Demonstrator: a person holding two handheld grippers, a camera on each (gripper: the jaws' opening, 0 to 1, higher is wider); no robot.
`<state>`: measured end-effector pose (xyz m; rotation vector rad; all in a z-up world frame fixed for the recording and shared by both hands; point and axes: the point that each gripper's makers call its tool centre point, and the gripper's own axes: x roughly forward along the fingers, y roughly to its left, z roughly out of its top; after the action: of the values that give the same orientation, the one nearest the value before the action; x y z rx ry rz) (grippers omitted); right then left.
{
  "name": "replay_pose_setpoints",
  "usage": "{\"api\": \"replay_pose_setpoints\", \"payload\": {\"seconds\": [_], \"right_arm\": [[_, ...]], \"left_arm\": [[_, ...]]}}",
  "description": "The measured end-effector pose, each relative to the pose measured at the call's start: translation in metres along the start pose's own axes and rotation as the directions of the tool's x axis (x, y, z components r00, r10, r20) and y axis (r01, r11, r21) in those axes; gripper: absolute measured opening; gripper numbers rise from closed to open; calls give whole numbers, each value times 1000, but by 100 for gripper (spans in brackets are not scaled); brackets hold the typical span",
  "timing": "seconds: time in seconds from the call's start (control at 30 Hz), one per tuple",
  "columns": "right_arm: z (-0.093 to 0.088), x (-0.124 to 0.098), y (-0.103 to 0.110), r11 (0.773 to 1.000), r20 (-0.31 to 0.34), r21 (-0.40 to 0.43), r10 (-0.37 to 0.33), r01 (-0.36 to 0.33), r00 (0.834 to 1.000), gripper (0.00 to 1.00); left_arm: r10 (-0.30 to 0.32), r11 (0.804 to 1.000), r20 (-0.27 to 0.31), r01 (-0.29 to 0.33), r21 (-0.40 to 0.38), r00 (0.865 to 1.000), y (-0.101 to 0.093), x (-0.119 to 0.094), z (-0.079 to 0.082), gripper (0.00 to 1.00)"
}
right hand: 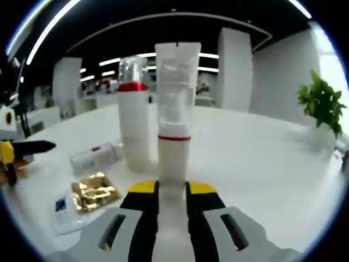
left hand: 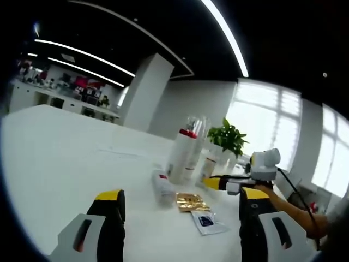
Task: Arrange the skincare products in the storage area until every visible bottle or jar stands upright without overlapping.
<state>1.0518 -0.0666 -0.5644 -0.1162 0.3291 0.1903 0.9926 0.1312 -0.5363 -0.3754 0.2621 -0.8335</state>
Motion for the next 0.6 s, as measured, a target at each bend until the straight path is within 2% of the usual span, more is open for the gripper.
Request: {"api": "replay_pose_setpoints", "payload": {"seconds": [0.07,0.23,0.4,0.6], "right_arm": [[1,-1,2,1000,2,3,8,-8,1000,26],[12,-12,1,1000,45,7,7,-8,999,29],[32,-24,-3,1000,144,15,-9,7,989,38],[49,-34,-6,1000,229,28,-19,13,973,46]], "left_arm": [[2,1000,-1,-2,-1,1000,1,0,0,89],[12,1000,-4,-12,3,1000,3,0,-1,89],[54,997,-34,-52,56,998,5,2,-8,89],[68,996,-53,-64,70,996,3,5,-12,89]]}}
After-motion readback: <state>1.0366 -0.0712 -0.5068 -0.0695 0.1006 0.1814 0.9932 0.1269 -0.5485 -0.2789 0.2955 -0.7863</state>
